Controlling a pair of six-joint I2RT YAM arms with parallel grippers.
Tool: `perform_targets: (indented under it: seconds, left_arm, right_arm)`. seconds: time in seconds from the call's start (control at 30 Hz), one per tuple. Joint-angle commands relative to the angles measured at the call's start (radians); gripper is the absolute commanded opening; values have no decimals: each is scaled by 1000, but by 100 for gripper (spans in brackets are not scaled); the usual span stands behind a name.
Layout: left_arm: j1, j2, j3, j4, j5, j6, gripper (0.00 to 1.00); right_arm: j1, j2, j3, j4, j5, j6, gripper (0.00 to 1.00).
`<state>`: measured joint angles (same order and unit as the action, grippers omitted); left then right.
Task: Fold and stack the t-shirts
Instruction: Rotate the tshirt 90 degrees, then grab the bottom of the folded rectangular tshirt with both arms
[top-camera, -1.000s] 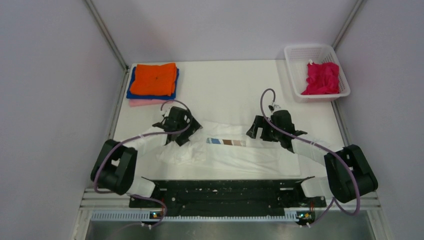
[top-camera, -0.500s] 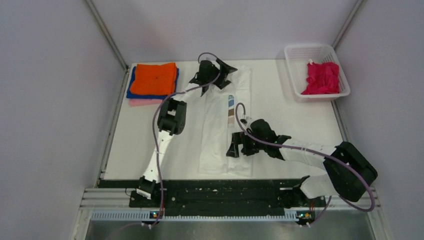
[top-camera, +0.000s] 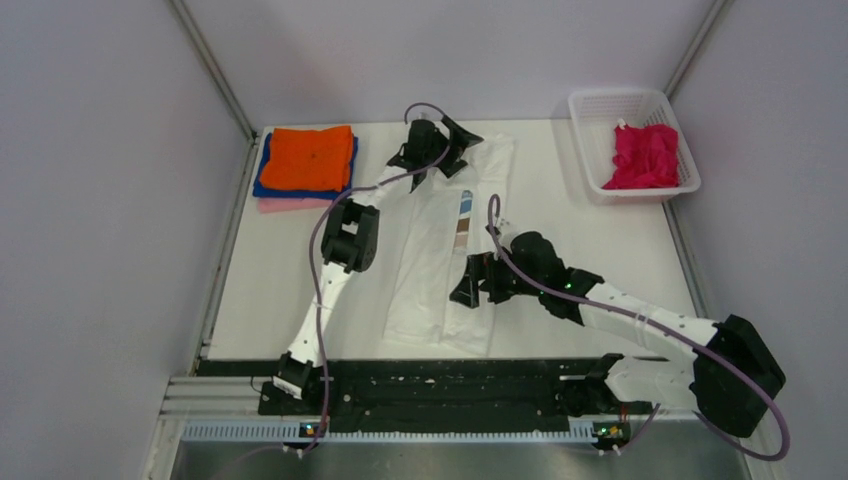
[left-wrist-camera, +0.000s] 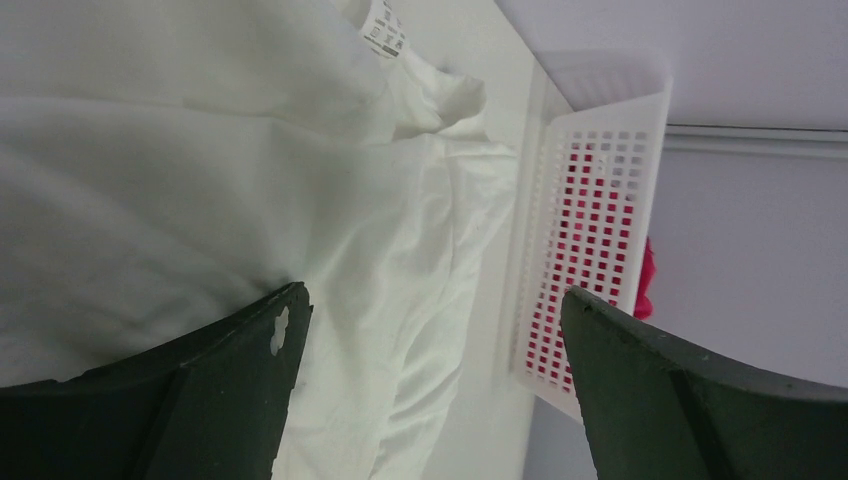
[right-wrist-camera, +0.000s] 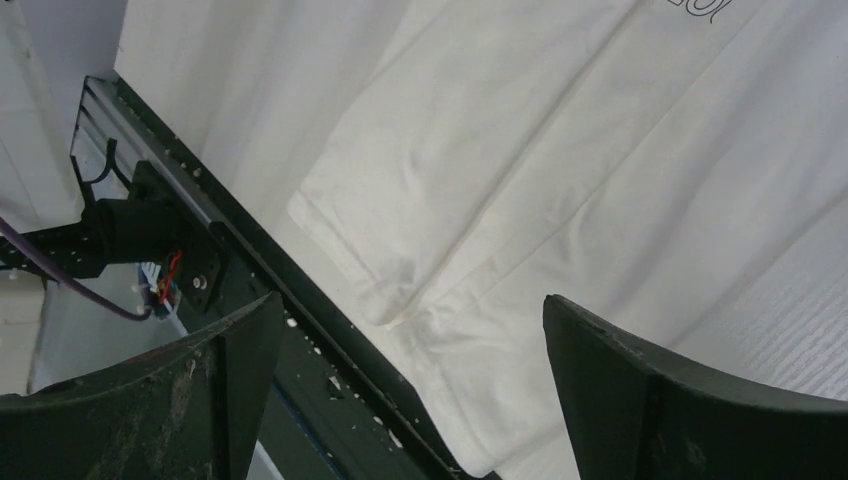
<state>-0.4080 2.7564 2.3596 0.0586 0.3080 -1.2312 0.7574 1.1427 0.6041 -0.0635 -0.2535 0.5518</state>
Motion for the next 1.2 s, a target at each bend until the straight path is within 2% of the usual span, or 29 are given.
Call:
perform_targets:
  seconds: [0.0, 0.1, 0.17, 0.3, 0.43, 0.53, 0.63, 0.73, 0.83, 0.93, 1.03, 1.17]
  left_arm:
    - [37, -235, -13, -241, -157, 218, 99]
    - [35, -417, -65, -351, -178, 367, 99]
    - [33, -566, -193, -409, -182, 442, 99]
    - [9, -932, -674, -429, -200, 522, 99]
    - [-41, -1288, -1212, -317, -229, 455, 98]
    - [-95, -1488, -1451, -372, -286, 432, 94]
    - [-126, -1626, -1596, -480, -298, 361, 92]
    - [-151, -1738, -1736, -491, -235, 320, 89]
    - [-161, -1797, -1811, -578, -241, 371, 89]
    - [-163, -1825, -1859, -680, -218, 393, 84]
    - [-163, -1850, -1937, -586, -105, 375, 78]
    - [-166, -1800, -1979, -474, -20, 355, 70]
  right_arm:
    - [6, -104, -4, -69, 28, 33, 99]
    - [8, -145, -31, -126, 27, 57, 99]
    - [9, -155, -50, -164, 31, 79, 99]
    - [39, -137, -86, -207, 43, 115, 96]
    - [107, -85, -109, -214, 64, 164, 88]
    - [177, -63, -117, -225, 90, 199, 84]
    - [214, -53, -124, -260, 133, 216, 79]
    - [217, -32, -136, -268, 152, 238, 71]
    - [217, 0, -138, -237, 154, 247, 66]
    - [217, 29, -144, -195, 146, 252, 63]
    - [217, 46, -157, -146, 144, 264, 59]
    - [217, 78, -162, -131, 131, 292, 46]
